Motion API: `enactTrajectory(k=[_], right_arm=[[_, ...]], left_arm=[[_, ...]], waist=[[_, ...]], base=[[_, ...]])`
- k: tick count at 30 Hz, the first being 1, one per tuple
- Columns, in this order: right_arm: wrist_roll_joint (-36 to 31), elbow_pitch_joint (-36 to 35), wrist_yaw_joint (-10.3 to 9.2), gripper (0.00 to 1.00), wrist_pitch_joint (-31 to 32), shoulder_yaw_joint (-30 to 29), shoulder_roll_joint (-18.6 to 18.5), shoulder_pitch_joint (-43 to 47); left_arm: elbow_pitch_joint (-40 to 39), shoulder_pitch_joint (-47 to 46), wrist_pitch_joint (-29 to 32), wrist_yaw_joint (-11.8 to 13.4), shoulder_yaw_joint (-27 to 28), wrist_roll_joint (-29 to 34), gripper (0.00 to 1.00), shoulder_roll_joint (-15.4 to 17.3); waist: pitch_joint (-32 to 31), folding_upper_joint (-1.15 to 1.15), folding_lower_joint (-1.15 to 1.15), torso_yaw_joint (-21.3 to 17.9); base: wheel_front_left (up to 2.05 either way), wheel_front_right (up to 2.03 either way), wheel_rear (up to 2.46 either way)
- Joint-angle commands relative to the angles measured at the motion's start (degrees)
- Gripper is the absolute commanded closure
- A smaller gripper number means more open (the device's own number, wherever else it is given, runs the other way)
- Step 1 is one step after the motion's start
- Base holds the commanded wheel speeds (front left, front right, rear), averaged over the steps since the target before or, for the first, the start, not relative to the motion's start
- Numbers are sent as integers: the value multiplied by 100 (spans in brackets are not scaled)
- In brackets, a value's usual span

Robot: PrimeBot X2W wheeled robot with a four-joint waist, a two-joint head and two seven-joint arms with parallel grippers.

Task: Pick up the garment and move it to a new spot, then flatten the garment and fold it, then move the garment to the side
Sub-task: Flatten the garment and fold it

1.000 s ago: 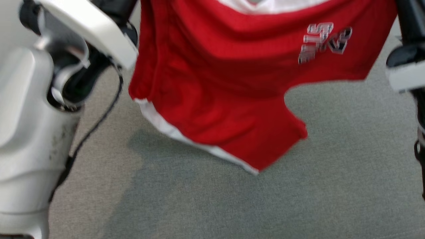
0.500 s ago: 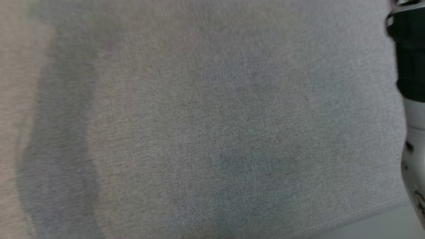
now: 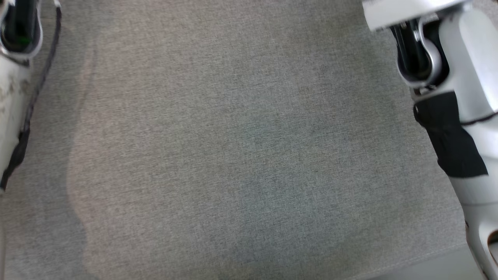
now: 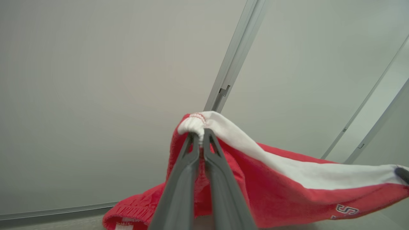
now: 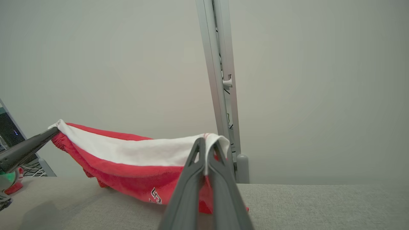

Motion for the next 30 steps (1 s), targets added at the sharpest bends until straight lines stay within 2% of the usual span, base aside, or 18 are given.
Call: enactTrajectory(k=[1,4,8,14,18,22,30], right_arm=[[27,-118,3,100,-27,-34,-115,145],[121,-429,3,100,-27,-90,-241,670],[137,-873,3,100,-28,-147,-398,1426],[114,-1396,2,100,-28,-492,-510,2715],[172,-1753,2,100,-29,-698,-591,3599],[215,-2225,2,100,-29,-925,-656,4622],[281,-2802,2,100,-29,-1186,-761,5975]], left_arm=[[-144,156,-34,-2,-58,-41,100,107],[-633,695,-50,-2,-130,-454,100,244],[-1473,1561,-55,-1,108,-840,100,453],[-2409,3115,-50,-2,402,-306,100,453],[-2771,4104,-51,-2,599,121,100,177],[-3115,5235,-51,-2,913,620,100,-269],[-3435,6539,-51,-2,1133,1196,100,-923]], waist=[[-93,0,-1,96],[-227,0,-1,177],[-389,0,-1,281],[-738,0,-1,466],[-1063,0,-1,566],[-1567,0,-1,646],[-2304,0,-1,841]], base=[[0,0,0],[0,0,0],[0,0,0],[0,0,0],[0,0,0],[0,0,0],[0,0,0]])
